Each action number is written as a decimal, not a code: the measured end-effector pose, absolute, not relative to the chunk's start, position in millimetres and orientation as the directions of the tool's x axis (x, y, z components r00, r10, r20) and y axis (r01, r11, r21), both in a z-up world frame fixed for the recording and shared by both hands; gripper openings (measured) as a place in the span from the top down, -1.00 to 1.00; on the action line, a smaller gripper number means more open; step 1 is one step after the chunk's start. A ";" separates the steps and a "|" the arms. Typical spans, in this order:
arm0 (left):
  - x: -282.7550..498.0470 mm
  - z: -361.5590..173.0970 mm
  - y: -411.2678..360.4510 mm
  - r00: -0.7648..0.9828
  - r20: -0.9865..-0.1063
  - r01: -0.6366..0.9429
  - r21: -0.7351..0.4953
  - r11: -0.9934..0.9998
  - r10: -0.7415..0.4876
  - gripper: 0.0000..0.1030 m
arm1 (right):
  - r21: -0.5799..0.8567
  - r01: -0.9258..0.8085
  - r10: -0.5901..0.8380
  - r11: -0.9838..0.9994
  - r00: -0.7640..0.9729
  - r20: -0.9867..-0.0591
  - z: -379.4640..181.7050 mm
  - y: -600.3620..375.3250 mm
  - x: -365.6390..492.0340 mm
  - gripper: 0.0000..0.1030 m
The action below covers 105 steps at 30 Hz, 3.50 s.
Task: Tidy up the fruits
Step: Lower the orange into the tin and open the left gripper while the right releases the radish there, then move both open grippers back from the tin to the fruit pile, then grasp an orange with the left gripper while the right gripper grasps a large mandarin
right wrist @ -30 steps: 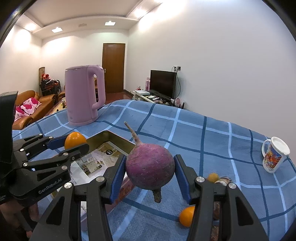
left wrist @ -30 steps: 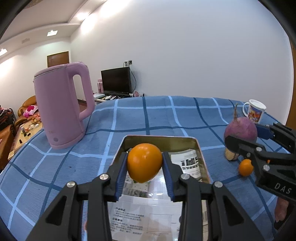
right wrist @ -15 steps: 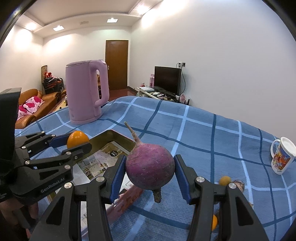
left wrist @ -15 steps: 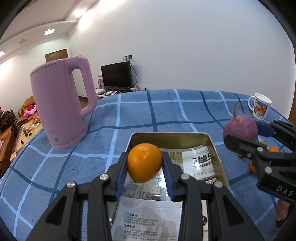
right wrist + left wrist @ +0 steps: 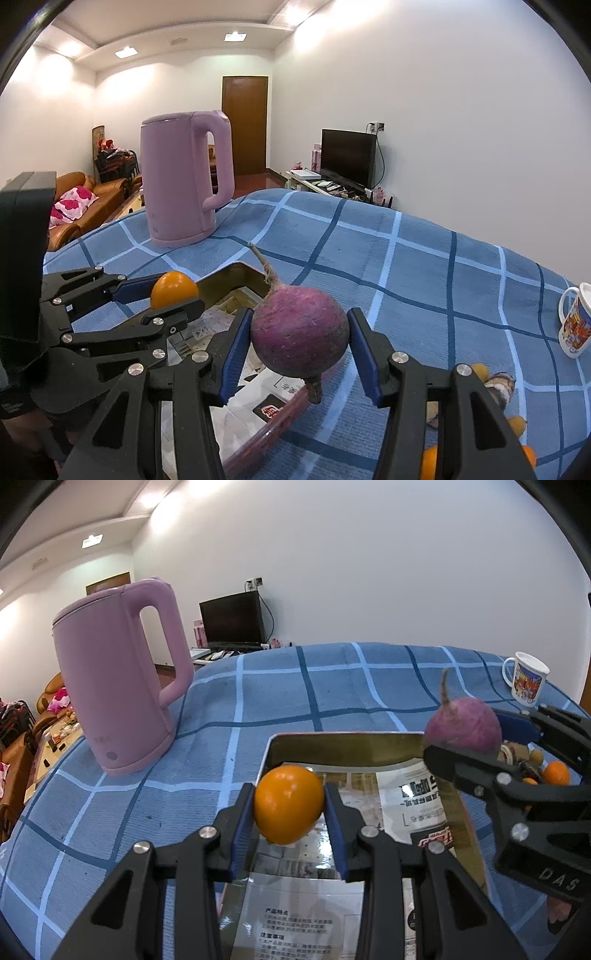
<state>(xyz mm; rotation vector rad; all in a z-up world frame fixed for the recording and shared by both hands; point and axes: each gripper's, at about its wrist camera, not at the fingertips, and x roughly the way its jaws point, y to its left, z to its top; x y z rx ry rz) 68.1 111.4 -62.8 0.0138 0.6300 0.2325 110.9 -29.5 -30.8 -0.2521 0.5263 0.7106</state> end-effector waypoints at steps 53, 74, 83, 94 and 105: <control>71.3 -72.4 121.8 0.740 -0.619 -0.230 0.137 0.963 0.265 -0.02 | -0.056 -0.693 0.519 0.719 0.587 -0.621 -60.3 -4.1 127.1 -0.21; 46.8 -28.9 8.4 0.874 -0.479 -0.049 0.091 0.995 0.087 -0.96 | 0.021 -0.350 0.317 0.936 0.817 -0.482 -24.1 -202.2 103.8 -0.46; 82.6 -57.0 -54.8 0.800 -0.600 0.080 0.075 0.994 -0.019 -0.75 | 0.058 -0.224 0.219 0.973 0.809 -0.545 -39.1 -259.9 121.9 -0.46; 113.8 -82.5 -76.4 0.710 -0.700 0.151 0.036 0.988 -0.083 -0.53 | 0.070 -0.320 0.287 0.945 0.706 -0.647 -61.8 -241.6 141.7 -0.40; 134.0 -98.0 -75.1 0.623 -0.766 0.194 -0.045 0.980 -0.159 0.19 | 0.064 -0.371 0.297 0.927 0.616 -0.730 -77.8 -228.1 148.8 -0.14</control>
